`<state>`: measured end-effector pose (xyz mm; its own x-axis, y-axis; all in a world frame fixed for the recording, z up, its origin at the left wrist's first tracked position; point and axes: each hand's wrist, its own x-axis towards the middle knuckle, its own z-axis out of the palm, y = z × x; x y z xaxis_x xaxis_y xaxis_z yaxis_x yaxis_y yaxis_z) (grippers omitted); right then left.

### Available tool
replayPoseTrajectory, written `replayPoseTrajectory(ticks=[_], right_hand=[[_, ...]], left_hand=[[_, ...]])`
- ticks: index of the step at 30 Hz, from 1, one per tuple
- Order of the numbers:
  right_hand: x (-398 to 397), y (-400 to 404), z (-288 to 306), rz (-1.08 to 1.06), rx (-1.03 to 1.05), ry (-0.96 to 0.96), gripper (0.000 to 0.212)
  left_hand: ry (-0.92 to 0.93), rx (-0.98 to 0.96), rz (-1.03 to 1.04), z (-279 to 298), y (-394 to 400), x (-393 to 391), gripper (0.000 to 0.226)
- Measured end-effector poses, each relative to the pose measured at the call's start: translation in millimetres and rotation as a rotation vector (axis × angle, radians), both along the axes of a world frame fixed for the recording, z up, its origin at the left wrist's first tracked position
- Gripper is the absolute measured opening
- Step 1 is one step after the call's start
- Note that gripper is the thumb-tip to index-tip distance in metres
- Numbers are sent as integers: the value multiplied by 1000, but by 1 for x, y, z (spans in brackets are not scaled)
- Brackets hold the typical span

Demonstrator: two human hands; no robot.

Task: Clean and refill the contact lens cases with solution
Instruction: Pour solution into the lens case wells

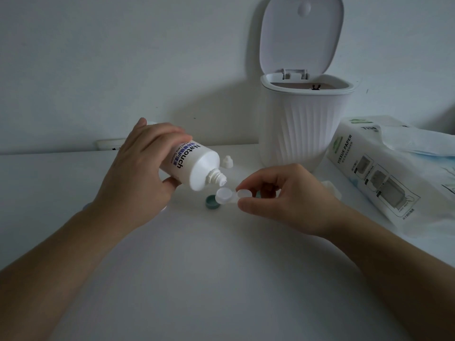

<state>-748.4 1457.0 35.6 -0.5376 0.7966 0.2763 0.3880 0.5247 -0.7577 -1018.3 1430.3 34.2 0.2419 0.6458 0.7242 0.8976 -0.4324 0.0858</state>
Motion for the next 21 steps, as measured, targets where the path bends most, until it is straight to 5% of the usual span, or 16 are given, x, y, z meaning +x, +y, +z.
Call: replayPoseTrajectory(ticks=[9,21], right_hand=[[0,0,1,-5,-17,17,5],[0,-1,2,2,-33,11,6]], left_hand=[[-206,-51,-1,-1,-5,0,66],[-833,-321,98,2,-7,-7,58]])
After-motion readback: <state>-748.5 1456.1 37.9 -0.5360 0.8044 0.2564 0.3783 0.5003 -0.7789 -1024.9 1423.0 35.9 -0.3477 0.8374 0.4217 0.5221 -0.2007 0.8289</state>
